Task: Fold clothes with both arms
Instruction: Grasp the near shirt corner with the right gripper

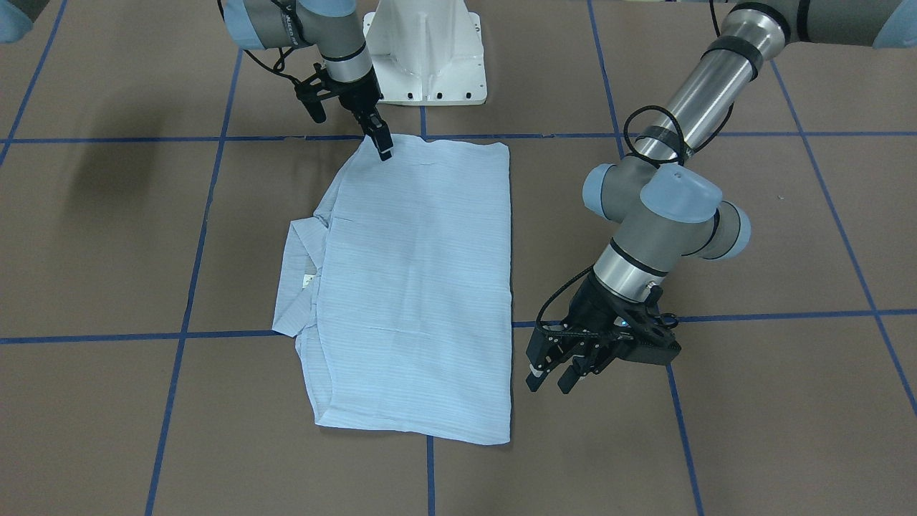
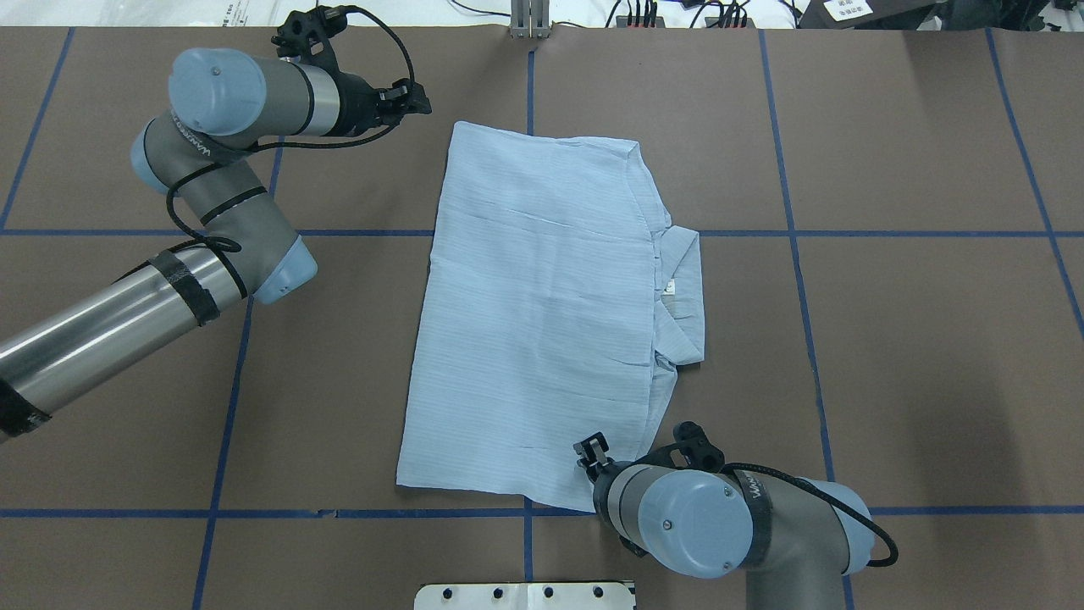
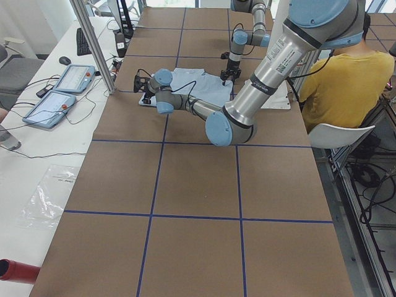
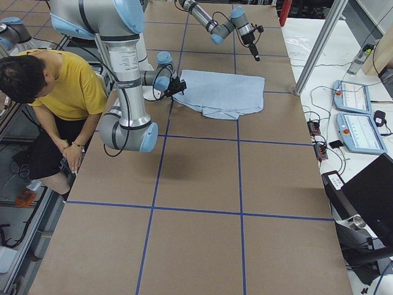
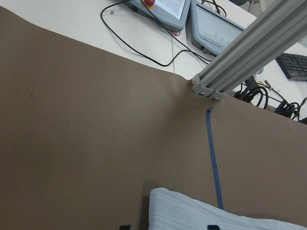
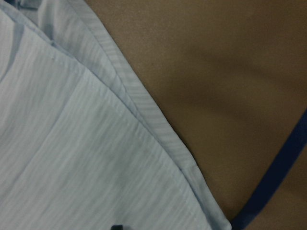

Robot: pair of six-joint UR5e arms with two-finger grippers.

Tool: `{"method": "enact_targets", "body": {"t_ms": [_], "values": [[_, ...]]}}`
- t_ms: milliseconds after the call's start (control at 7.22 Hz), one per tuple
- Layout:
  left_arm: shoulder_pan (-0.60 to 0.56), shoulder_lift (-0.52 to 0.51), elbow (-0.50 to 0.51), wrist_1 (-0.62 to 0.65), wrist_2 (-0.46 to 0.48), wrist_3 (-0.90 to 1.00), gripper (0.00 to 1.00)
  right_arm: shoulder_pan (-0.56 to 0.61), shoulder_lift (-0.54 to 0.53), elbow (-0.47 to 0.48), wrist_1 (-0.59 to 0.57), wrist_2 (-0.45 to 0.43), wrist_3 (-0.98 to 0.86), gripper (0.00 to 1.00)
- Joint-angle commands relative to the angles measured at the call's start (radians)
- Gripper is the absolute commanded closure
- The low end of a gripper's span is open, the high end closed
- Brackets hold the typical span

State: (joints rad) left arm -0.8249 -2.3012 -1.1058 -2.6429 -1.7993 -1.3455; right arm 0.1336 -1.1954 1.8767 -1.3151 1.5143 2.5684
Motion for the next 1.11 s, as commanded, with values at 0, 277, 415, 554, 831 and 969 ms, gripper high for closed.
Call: {"method": "enact_targets", "body": {"t_ms": [0, 277, 415, 554, 831, 969], "values": [[0.000, 0.000, 0.000, 0.000, 0.000, 0.000, 0.38, 0.001, -0.001, 0.012, 0.000, 0.004, -0.001, 1.00], [0.001, 0.000, 0.000, 0.000, 0.001, 0.000, 0.38, 0.000, -0.003, 0.013, 0.000, 0.004, 0.001, 1.00], [0.003, 0.002, 0.000, 0.000, 0.001, 0.000, 0.38, 0.001, -0.003, 0.015, 0.000, 0.004, 0.001, 1.00], [0.004, 0.006, -0.002, 0.000, 0.000, 0.000, 0.38, 0.003, -0.025, 0.036, 0.000, 0.006, 0.000, 1.00], [0.039, 0.061, -0.092, 0.006, 0.001, -0.062, 0.38, 0.001, -0.117, 0.125, 0.004, 0.011, -0.001, 1.00], [0.058, 0.106, -0.194, 0.038, 0.000, -0.172, 0.39, 0.003, -0.122, 0.127, 0.004, 0.011, -0.001, 1.00]]}}
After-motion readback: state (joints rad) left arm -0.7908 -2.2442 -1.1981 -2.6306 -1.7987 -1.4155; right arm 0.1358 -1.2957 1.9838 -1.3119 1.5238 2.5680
